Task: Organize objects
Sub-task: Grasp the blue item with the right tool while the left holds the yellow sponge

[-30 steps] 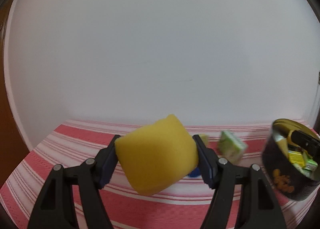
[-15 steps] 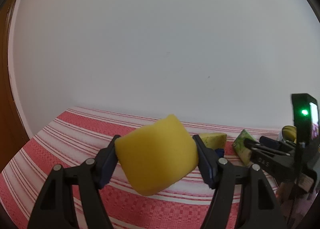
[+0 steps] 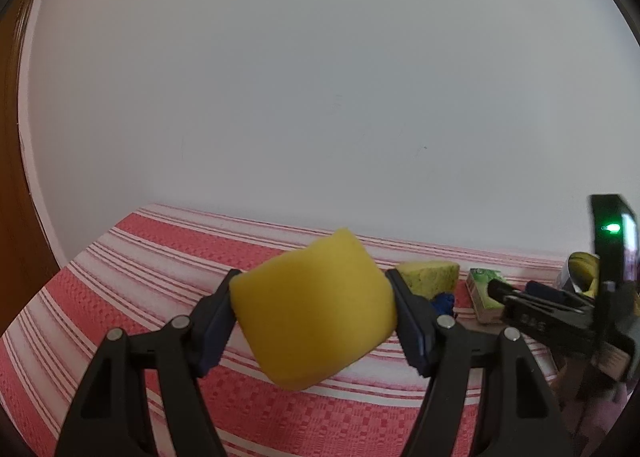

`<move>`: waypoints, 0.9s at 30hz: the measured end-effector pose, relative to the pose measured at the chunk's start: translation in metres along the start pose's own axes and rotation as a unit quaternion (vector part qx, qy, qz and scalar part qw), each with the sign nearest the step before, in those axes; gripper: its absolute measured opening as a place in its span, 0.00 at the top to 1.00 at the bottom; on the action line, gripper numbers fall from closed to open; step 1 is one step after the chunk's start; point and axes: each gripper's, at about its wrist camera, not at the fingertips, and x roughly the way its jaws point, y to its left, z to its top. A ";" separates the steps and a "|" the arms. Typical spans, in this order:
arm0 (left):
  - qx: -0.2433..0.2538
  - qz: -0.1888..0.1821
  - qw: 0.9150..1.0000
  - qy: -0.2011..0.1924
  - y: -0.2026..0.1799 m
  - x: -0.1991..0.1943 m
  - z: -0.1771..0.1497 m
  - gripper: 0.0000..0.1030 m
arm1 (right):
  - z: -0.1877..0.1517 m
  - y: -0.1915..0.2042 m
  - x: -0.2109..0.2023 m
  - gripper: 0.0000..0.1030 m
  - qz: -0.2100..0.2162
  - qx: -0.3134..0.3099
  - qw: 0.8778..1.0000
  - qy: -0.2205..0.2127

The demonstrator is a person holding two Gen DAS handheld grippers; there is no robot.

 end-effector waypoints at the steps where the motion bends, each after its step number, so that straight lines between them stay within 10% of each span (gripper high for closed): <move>1: -0.001 0.000 1.000 0.000 0.000 0.000 0.001 0.32 | -0.002 0.002 -0.006 0.39 0.010 0.005 1.000 -0.004; 11: -0.003 0.000 1.000 -0.003 0.006 0.001 0.002 0.32 | -0.017 0.057 0.026 0.41 0.079 -0.018 0.994 0.067; 13: -0.005 0.000 1.000 -0.002 0.008 0.002 0.002 0.32 | -0.019 0.060 0.023 0.59 0.087 -0.027 0.994 0.061; 27: 0.009 -0.016 1.000 -0.013 -0.012 -0.004 -0.005 0.32 | -0.013 -0.005 -0.078 0.67 0.059 0.013 0.992 -0.113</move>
